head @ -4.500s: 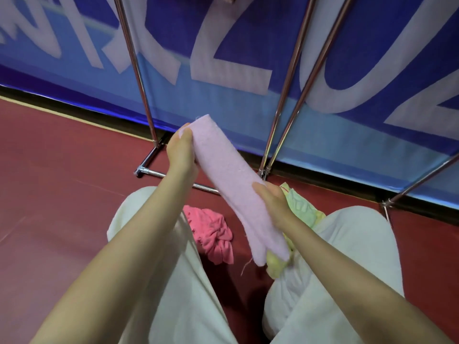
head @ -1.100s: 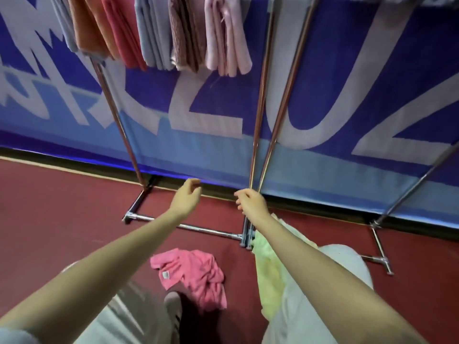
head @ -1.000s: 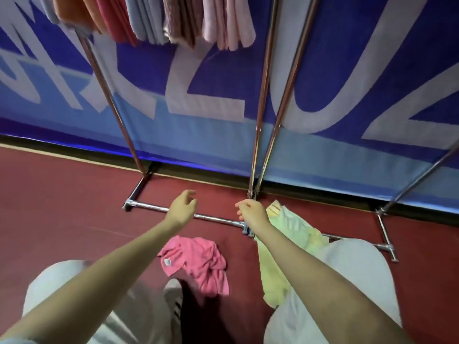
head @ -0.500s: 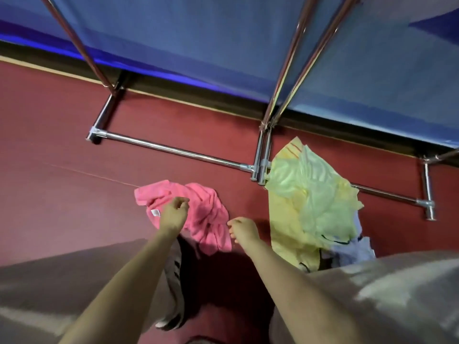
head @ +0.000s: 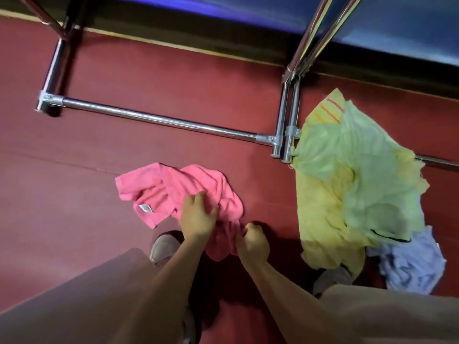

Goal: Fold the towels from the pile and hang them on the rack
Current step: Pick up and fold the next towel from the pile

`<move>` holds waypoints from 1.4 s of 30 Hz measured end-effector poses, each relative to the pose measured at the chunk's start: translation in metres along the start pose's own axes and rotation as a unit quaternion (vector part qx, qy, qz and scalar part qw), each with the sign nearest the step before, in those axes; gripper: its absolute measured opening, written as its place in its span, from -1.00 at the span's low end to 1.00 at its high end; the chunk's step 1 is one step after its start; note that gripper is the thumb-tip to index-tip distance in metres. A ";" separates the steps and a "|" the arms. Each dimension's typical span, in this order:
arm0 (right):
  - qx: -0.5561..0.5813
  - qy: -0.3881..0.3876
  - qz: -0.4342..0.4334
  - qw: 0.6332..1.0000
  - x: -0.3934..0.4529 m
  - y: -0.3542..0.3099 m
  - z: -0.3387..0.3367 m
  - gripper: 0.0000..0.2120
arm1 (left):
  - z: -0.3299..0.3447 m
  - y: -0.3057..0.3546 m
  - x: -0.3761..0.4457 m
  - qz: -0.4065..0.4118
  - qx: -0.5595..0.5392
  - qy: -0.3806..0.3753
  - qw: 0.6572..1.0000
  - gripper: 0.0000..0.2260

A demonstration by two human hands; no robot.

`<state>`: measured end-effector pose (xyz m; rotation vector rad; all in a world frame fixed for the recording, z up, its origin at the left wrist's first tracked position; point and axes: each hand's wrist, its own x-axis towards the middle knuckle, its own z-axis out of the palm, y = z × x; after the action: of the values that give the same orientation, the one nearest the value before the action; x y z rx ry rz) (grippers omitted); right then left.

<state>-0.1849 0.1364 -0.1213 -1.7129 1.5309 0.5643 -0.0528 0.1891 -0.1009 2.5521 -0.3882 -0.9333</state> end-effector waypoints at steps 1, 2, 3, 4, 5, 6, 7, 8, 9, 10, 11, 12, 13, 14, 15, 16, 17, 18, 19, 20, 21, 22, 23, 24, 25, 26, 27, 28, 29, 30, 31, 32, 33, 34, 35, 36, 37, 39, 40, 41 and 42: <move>-0.022 0.009 -0.001 1.000 0.000 -0.003 0.002 -0.46 | 0.002 -0.002 0.003 0.006 0.016 -0.016 1.000 -0.56; -0.040 0.023 -0.008 0.999 0.000 -0.005 0.004 -0.51 | 0.002 -0.003 0.005 0.010 0.022 -0.028 0.999 -0.58; -0.050 0.037 -0.014 0.998 -0.002 -0.007 0.005 -0.52 | 0.001 -0.004 0.007 0.011 0.023 -0.035 0.999 -0.59; -0.055 0.046 -0.021 0.997 -0.003 -0.007 0.007 -0.49 | 0.000 -0.003 0.008 0.010 0.021 -0.037 0.999 -0.60; -0.062 0.044 -0.025 0.997 -0.005 -0.008 0.005 -0.45 | -0.004 -0.001 0.007 0.008 0.017 -0.036 0.999 -0.62; -0.068 0.040 -0.024 0.997 -0.006 -0.009 0.001 -0.45 | -0.008 0.002 0.006 0.002 0.007 -0.032 0.999 -0.66; -0.064 0.029 -0.013 0.997 -0.007 -0.012 -0.004 -0.48 | -0.012 0.005 0.005 -0.006 -0.009 -0.028 1.000 -0.71; -0.050 0.017 -0.006 0.999 -0.007 -0.014 -0.007 -0.50 | -0.017 0.009 0.003 -0.019 -0.033 -0.023 0.999 -0.77; -0.027 0.006 -0.003 1.000 -0.008 -0.018 -0.012 -0.49 | -0.022 0.013 0.001 -0.034 -0.062 -0.015 0.997 -0.82; -0.011 0.008 -0.002 1.000 -0.009 -0.020 -0.012 -0.48 | -0.027 0.017 -0.002 -0.048 -0.090 -0.006 0.995 -0.86; -0.001 0.019 -0.004 1.000 -0.012 -0.023 -0.012 -0.50 | -0.032 0.021 -0.005 -0.059 -0.116 0.003 0.991 -0.89; -0.005 0.044 -0.022 0.999 -0.014 -0.025 -0.010 -0.56 | -0.037 0.025 -0.008 -0.068 -0.135 0.013 0.988 -0.90; -0.025 0.052 -0.056 0.997 -0.014 -0.024 -0.007 -0.62 | -0.041 0.028 -0.011 -0.075 -0.149 0.025 0.986 -0.91; -0.062 0.052 -0.092 0.993 -0.012 -0.022 -0.002 -0.67 | -0.046 0.030 -0.013 -0.079 -0.156 0.038 0.984 -0.91; -0.084 0.032 -0.111 0.990 -0.011 -0.020 -0.001 -0.67 | -0.050 0.033 -0.014 -0.079 -0.161 0.049 0.983 -0.90; -0.078 0.008 -0.128 0.989 -0.008 -0.017 0.001 -0.61 | -0.055 0.034 -0.015 -0.078 -0.164 0.060 0.982 -0.90; -0.053 -0.009 -0.143 0.988 -0.006 -0.015 0.000 -0.51 | -0.061 0.035 -0.016 -0.078 -0.165 0.071 0.981 -0.90; -0.021 -0.005 -0.155 0.988 -0.005 -0.009 0.000 -0.40 | -0.067 0.036 -0.016 -0.079 -0.162 0.081 0.980 -0.91; 0.023 -0.004 -0.149 0.989 -0.006 -0.005 -0.004 -0.36 | -0.075 0.036 -0.015 -0.081 -0.152 0.089 0.981 -0.91; 0.070 -0.006 -0.133 0.989 -0.007 -0.001 -0.008 -0.39 | -0.082 0.036 -0.015 -0.086 -0.135 0.097 0.982 -0.90; 0.108 -0.012 -0.120 0.987 -0.008 -0.001 -0.017 -0.47 | -0.090 0.034 -0.014 -0.092 -0.115 0.104 0.984 -0.87; 0.138 -0.020 -0.112 0.984 -0.008 -0.001 -0.026 -0.58 | -0.097 0.034 -0.014 -0.096 -0.100 0.110 0.984 -0.84; 0.153 -0.021 -0.095 0.983 -0.006 -0.004 -0.036 -0.73 | -0.104 0.035 -0.014 -0.097 -0.092 0.114 0.984 -0.83; 0.163 -0.020 -0.076 0.984 -0.002 -0.006 -0.045 -0.81 | -0.111 0.036 -0.015 -0.094 -0.087 0.113 0.985 -0.83; 0.163 -0.020 -0.060 0.985 -0.002 -0.012 -0.058 -0.77 | -0.117 0.041 -0.017 -0.085 -0.079 0.105 0.988 -0.82; 0.164 -0.022 -0.052 0.985 -0.003 -0.019 -0.071 -0.72 | -0.122 0.047 -0.020 -0.066 -0.069 0.091 0.991 -0.78; 0.168 -0.029 -0.051 0.984 -0.006 -0.026 -0.085 -0.71 | -0.128 0.054 -0.025 -0.043 -0.055 0.073 0.995 -0.73; 0.172 -0.035 -0.052 0.983 -0.010 -0.033 -0.099 -0.71 | -0.133 0.060 -0.030 -0.020 -0.041 0.056 0.997 -0.69; 0.166 -0.035 -0.059 0.984 -0.016 -0.042 -0.115 -0.69 | -0.138 0.066 -0.035 0.000 -0.030 0.042 0.999 -0.66; 0.146 -0.033 -0.076 0.986 -0.023 -0.051 -0.131 -0.67 | -0.143 0.073 -0.041 0.018 -0.018 0.033 0.999 -0.66; 0.107 -0.036 -0.106 0.988 -0.032 -0.059 -0.149 -0.68 | -0.148 0.078 -0.047 0.031 -0.008 0.028 0.999 -0.67; 0.058 -0.038 -0.139 0.988 -0.042 -0.067 -0.167 -0.73 | -0.154 0.084 -0.053 0.037 0.004 0.022 0.999 -0.67; 0.011 -0.031 -0.174 0.984 -0.053 -0.075 -0.185 -0.79 | -0.162 0.091 -0.061 0.038 0.017 0.013 0.999 -0.67; -0.023 -0.018 -0.210 0.977 -0.064 -0.082 -0.203 -0.80 | -0.170 0.098 -0.070 0.037 0.034 -0.003 0.999 -0.68; -0.052 -0.005 -0.246 0.968 -0.077 -0.089 -0.222 -0.78 | -0.178 0.105 -0.080 0.036 0.055 -0.022 0.998 -0.69; -0.072 0.007 -0.280 0.957 -0.091 -0.096 -0.241 -0.77 | -0.186 0.110 -0.089 0.037 0.073 -0.038 0.996 -0.69; -0.083 0.024 -0.318 0.944 -0.108 -0.101 -0.260 -0.77 | -0.195 0.116 -0.099 0.040 0.082 -0.050 0.995 -0.69; -0.095 0.058 -0.402 0.909 -0.146 -0.111 -0.295 -0.80 | -0.210 0.128 -0.121 0.052 0.058 -0.050 0.996 -0.69; -0.101 0.071 -0.440 0.889 -0.165 -0.113 -0.310 -0.81 | -0.217 0.136 -0.131 0.060 0.011 -0.042 0.997 -0.71; -0.103 0.083 -0.475 0.870 -0.185 -0.113 -0.323 -0.83 | -0.223 0.145 -0.144 0.066 -0.055 -0.033 0.996 -0.73; -0.101 0.095 -0.506 0.852 -0.203 -0.110 -0.334 -0.84 | -0.228 0.156 -0.156 0.074 -0.124 -0.025 0.989 -0.75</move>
<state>-0.1681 0.0069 0.2634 -2.4647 0.4884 -0.0168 -0.0364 0.1720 0.2155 2.2464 -0.4392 -0.9282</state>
